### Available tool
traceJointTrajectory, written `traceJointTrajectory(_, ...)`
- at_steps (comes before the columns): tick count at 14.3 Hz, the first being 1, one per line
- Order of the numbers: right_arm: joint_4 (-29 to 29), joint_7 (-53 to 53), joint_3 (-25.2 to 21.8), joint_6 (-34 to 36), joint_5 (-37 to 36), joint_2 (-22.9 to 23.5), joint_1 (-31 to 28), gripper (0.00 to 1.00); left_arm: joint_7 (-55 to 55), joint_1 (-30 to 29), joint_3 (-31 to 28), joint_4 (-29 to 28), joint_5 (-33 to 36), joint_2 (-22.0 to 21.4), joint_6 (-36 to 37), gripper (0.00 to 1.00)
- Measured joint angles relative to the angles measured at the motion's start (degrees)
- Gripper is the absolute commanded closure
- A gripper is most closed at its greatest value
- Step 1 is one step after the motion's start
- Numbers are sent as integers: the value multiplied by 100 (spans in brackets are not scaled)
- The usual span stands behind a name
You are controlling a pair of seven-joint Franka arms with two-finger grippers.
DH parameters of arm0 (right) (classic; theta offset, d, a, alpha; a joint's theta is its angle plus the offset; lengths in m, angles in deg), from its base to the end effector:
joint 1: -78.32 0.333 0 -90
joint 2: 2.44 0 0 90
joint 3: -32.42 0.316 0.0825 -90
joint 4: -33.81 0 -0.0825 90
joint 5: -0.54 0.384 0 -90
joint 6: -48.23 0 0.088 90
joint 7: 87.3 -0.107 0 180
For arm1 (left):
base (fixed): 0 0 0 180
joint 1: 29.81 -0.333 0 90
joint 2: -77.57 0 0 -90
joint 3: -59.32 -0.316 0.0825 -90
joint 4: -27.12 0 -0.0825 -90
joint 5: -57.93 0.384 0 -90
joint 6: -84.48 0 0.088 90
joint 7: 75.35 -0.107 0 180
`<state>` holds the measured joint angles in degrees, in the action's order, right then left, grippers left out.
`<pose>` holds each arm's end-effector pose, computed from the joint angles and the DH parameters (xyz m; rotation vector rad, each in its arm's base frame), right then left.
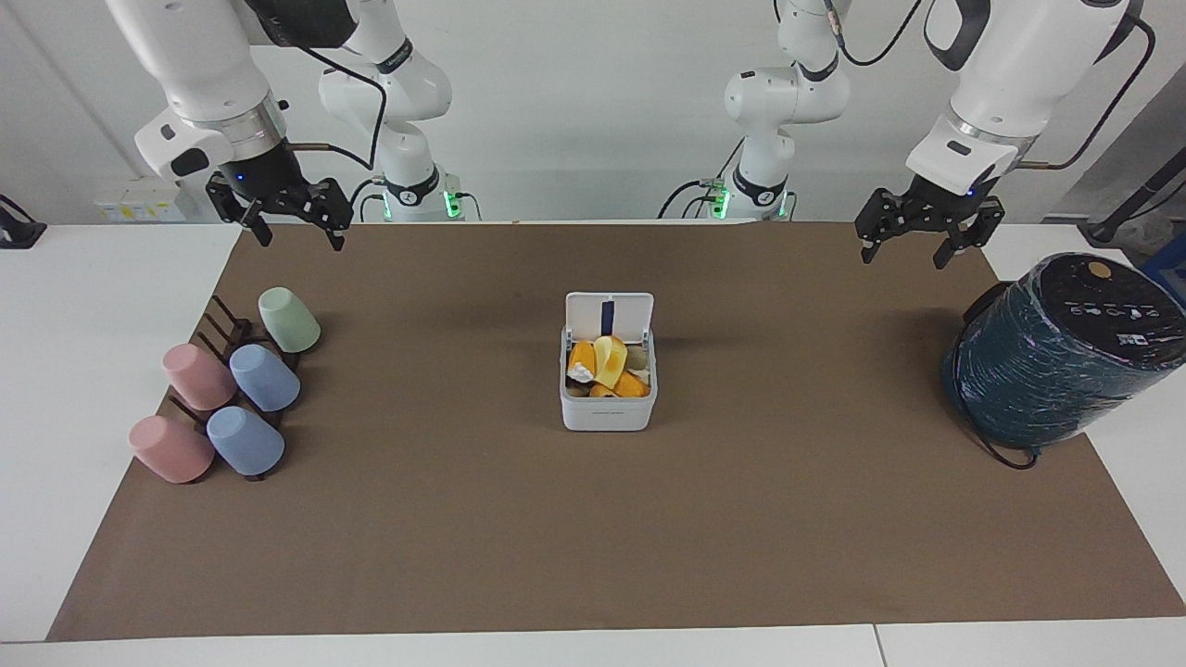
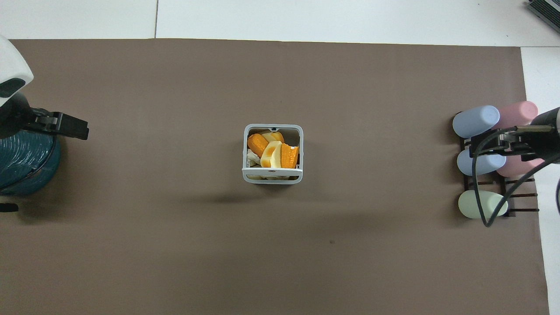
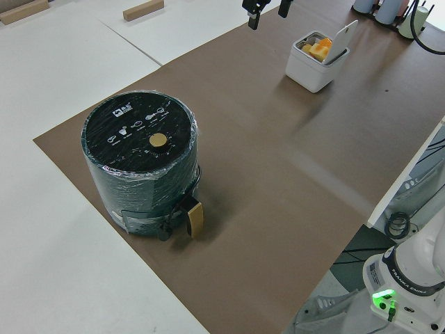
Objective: Close trash can lid
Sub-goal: 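Move the left gripper from rest toward the white trash bin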
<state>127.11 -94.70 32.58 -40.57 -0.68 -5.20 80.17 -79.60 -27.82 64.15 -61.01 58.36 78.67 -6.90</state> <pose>0.5364 0.0165 0.6219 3.1140 -0.1468 -0.0444 0.5595 -0.0656 0.6314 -3.1214 0.3025 -0.0591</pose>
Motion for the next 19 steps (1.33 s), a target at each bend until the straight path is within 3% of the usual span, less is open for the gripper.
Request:
traceJointTrajectory(11,4,0,-3,0,0,-1,-1,0,11,100,50,-97,-13,-46,16,0)
traceJointTrajectory(16,5,0,-3,0,0,-2,-1,0,1012,1222,115,-1271,-38,-595,-92,0)
traceJointTrajectory(19,6,0,-3,0,0,-3,-1,0,1817,1985,140,-1985,-265,-1011,-309,22)
